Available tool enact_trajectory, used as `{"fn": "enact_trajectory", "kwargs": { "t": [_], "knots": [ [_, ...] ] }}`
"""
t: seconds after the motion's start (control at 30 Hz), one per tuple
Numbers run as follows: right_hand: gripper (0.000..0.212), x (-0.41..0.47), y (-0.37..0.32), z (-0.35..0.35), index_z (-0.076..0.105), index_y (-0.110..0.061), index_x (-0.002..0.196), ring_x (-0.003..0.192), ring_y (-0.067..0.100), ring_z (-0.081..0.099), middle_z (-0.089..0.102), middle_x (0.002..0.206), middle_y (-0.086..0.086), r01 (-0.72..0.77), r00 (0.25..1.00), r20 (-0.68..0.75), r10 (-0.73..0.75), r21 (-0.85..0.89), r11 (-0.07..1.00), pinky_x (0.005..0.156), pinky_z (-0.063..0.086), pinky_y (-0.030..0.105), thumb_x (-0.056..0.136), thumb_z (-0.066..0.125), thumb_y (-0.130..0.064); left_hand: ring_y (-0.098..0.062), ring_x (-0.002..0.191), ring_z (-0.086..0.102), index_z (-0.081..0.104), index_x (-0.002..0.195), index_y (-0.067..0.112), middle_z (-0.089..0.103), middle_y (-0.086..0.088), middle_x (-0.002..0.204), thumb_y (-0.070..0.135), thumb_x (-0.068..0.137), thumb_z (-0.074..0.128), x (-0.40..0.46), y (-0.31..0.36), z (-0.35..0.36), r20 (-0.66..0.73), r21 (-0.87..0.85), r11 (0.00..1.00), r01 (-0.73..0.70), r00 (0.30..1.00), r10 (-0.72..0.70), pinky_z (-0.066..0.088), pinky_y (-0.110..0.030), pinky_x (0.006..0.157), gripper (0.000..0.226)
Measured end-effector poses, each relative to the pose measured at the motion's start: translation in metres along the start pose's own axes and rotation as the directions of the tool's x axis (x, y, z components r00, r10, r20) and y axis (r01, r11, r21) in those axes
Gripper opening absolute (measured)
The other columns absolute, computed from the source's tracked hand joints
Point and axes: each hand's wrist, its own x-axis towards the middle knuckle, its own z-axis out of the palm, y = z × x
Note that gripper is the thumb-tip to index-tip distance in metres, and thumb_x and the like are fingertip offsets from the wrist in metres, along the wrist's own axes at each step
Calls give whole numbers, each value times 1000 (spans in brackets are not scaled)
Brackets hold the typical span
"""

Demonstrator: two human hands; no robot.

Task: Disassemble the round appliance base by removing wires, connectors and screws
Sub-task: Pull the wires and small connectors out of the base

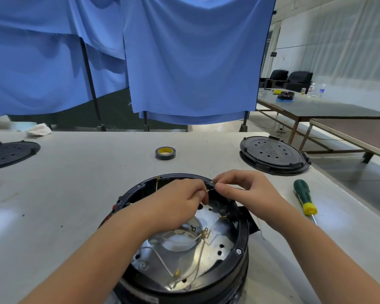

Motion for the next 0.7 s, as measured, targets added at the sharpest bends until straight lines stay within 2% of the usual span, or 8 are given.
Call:
{"fn": "enact_trajectory", "kwargs": {
  "t": [0.07,0.2,0.3,0.43,0.53,0.6,0.63,0.7],
  "knots": [
    [6,1,1,0,74,-16,74,80,1,69,74,89,-8,-3,1000,-11,3,-3,1000,66,48,9,80,74,-15,-6,92,58,57,93,30,63,10,98,31,100,39,0,-1,1,-5,-3,1000,0,1000,0,47,-27,81,19],
    [4,5,6,-8,72,-13,82,81,4,68,75,88,-1,-37,992,-120,34,-23,999,77,54,16,84,69,-15,7,74,56,53,108,35,62,14,85,44,94,48,1,-7,0,-77,-33,999,4,997,-7,41,-14,62,18],
    [3,9,14,-22,69,-16,83,70,2,61,68,77,-4,-52,950,-310,50,0,999,69,49,15,86,69,-18,3,74,57,51,111,38,61,15,85,51,90,52,3,-14,-3,-125,-68,996,51,990,-59,47,-21,67,25],
    [6,11,35,-34,68,-20,80,72,11,59,66,77,-1,-130,874,-476,96,-39,991,64,44,17,85,69,-19,1,75,58,52,108,37,61,17,85,49,89,55,3,-16,-2,-146,-72,994,88,984,-98,47,-20,67,23],
    [8,12,54,-33,69,-20,77,85,20,62,68,82,0,-267,885,-449,121,-277,923,72,48,30,84,70,-24,6,77,58,60,97,37,65,18,86,43,89,57,0,-10,0,-67,-50,999,21,997,-24,47,-15,67,11],
    [11,12,61,-33,68,-28,73,99,23,57,68,89,-1,-361,890,-442,112,-532,766,82,46,35,83,69,-32,5,81,59,64,90,34,66,18,87,39,89,58,-2,-5,1,-32,-26,999,-31,999,30,48,-16,73,8],
    [10,12,61,-33,69,-30,73,105,26,53,67,93,1,-387,891,-440,112,-607,694,85,45,35,82,68,-36,4,81,59,65,87,32,66,17,86,38,89,59,-3,-3,1,-31,-22,999,-44,999,44,48,-17,74,9],
    [9,11,58,-33,72,-32,79,113,28,48,65,101,3,-412,888,-444,120,-650,639,87,41,35,82,67,-39,2,81,60,66,86,31,66,15,86,36,90,59,-4,0,1,-36,-18,998,-52,998,52,50,-19,75,10]
  ]
}}
